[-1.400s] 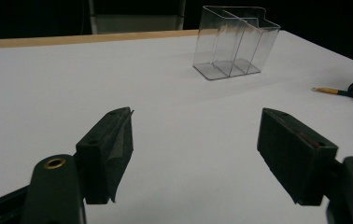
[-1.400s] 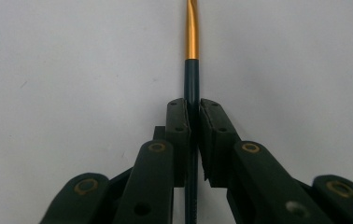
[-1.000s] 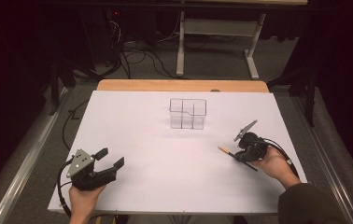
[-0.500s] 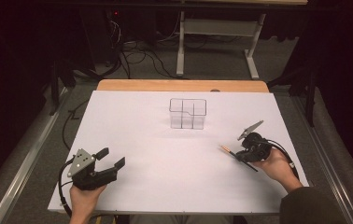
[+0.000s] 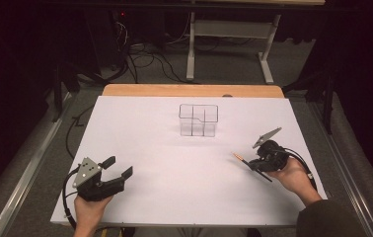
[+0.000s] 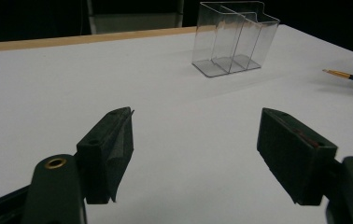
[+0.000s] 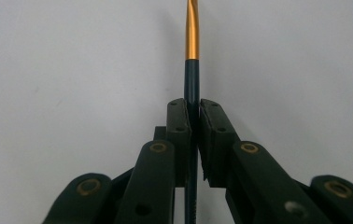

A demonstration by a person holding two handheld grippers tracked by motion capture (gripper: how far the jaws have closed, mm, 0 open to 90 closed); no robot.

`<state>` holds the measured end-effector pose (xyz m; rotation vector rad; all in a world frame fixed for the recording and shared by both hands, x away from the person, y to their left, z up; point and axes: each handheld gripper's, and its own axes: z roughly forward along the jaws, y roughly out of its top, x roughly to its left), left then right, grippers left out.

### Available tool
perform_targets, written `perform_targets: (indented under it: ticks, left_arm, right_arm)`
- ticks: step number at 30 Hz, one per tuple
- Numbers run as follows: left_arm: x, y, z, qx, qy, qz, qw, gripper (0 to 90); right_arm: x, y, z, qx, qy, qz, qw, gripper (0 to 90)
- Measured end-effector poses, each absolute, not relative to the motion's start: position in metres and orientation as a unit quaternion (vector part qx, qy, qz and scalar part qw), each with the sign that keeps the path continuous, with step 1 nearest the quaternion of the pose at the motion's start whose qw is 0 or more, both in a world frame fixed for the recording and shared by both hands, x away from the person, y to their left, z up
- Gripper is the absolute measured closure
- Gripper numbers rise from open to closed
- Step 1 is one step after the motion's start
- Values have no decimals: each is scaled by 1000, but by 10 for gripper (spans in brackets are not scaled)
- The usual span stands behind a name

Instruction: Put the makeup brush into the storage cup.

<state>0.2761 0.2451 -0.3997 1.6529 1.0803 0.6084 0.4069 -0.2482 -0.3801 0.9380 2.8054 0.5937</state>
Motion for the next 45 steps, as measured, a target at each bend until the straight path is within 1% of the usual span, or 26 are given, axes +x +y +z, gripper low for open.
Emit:
perform_targets:
  ticks: [6,8,15,20,29,36,45]
  left_arm:
    - [276,245,-400,689,448,254,510,273]
    - [276,244,-400,690,447,256,509,273]
    - [276,243,-400,692,445,257,507,271]
    - [275,243,-399,690,442,256,513,268]
    - [274,241,-399,692,437,256,514,263]
    - [273,241,-398,692,436,255,515,263]
    - [274,241,-399,693,437,251,516,261]
  right_arm:
    - [403,-251,-374,313,922,218,60,856]
    - [402,-251,-373,309,923,220,71,855]
    - [398,-251,-368,305,917,246,74,856]
    - [397,-252,-366,311,910,264,71,856]
    - [394,-251,-366,313,903,283,79,856]
    - [397,-252,-364,338,885,310,78,856]
    - [402,-249,-363,342,872,342,76,856]
